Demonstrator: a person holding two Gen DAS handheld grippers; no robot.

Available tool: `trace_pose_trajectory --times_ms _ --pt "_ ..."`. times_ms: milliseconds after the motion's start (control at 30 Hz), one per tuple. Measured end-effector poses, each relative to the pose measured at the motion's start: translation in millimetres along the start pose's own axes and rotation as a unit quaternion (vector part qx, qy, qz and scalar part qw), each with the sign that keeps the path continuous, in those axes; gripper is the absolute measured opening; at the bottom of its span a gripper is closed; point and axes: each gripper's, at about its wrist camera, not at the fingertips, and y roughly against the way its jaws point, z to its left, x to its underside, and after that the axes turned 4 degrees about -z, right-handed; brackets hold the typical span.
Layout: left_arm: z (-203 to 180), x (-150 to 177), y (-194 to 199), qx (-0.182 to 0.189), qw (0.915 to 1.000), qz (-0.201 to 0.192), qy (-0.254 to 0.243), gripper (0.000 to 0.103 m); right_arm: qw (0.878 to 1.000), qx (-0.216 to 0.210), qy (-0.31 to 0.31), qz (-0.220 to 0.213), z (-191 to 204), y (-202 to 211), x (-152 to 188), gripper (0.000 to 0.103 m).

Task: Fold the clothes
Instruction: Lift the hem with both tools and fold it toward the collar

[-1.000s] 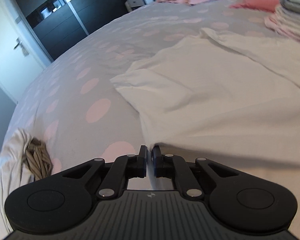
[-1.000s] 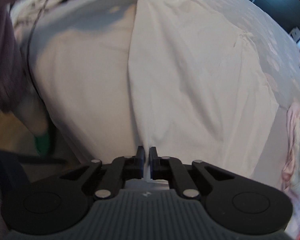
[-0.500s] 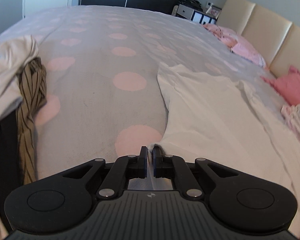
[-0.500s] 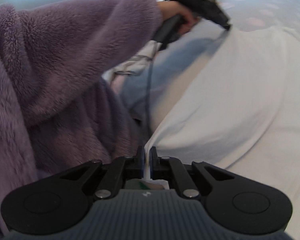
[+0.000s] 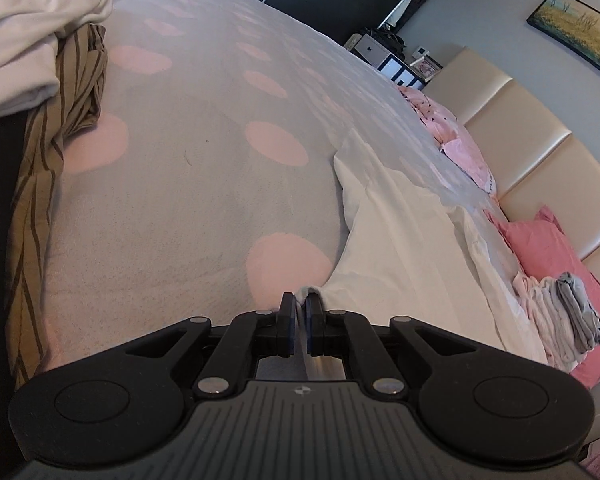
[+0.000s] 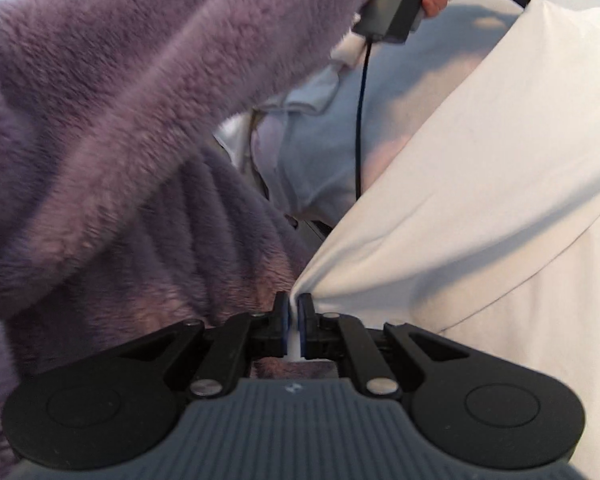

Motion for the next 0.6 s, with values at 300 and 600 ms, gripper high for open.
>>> trace_pose_trajectory --times_ms 300,600 --pt "2 3 36 -0.010 0.9999 -0.005 -0.005 0.013 0.998 0.044 -0.034 -0.021 -37 19 6 0.038" --pt "-39 10 39 -0.038 0.9978 -0.014 -0.052 0.045 0.979 0.191 -0.032 -0.068 -125 65 -34 0.037"
